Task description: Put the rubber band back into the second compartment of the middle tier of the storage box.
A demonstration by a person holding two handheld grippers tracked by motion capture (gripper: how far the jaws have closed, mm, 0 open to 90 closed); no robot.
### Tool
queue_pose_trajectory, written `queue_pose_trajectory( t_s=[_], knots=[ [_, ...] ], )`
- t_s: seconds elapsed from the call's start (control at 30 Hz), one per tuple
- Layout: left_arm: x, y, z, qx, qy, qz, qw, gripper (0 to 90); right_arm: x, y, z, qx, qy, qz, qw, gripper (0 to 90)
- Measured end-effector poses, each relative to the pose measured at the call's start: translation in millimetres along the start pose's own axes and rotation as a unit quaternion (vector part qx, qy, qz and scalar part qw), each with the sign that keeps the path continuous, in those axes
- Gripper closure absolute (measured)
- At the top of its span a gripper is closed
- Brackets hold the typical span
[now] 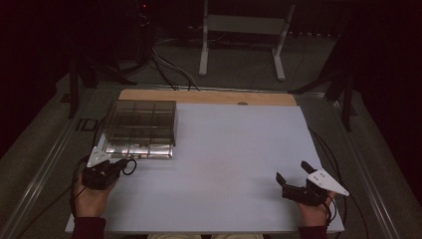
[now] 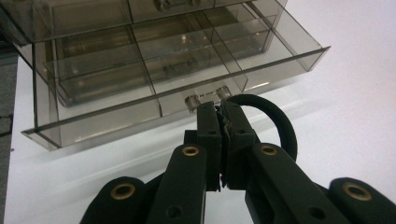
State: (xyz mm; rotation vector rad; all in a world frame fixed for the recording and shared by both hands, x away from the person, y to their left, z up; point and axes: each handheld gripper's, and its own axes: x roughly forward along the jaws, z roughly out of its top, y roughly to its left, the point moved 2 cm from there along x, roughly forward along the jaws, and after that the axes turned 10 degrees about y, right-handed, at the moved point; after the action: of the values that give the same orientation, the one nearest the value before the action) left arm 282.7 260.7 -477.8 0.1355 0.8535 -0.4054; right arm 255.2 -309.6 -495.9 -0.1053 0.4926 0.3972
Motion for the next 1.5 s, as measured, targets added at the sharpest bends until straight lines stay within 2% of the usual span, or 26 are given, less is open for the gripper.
queue_pose_trajectory(
  t_s=[0.63, 1.5],
  knots=[
    [-0.1, 1.5, 13.9, -0.001, -0.011, -0.003, 0.9999, 88.6, -0.2, -0.5, 0.0, 0.002, -0.001, -0.001, 1.0, 0.9],
    [6.3, 7.3, 29.9, -0.006, -0.017, 0.007, 0.9998, 88.5, 0.0, -0.3, -0.1, 0.001, 0.0, 0.0, 1.0, 0.8]
  ],
)
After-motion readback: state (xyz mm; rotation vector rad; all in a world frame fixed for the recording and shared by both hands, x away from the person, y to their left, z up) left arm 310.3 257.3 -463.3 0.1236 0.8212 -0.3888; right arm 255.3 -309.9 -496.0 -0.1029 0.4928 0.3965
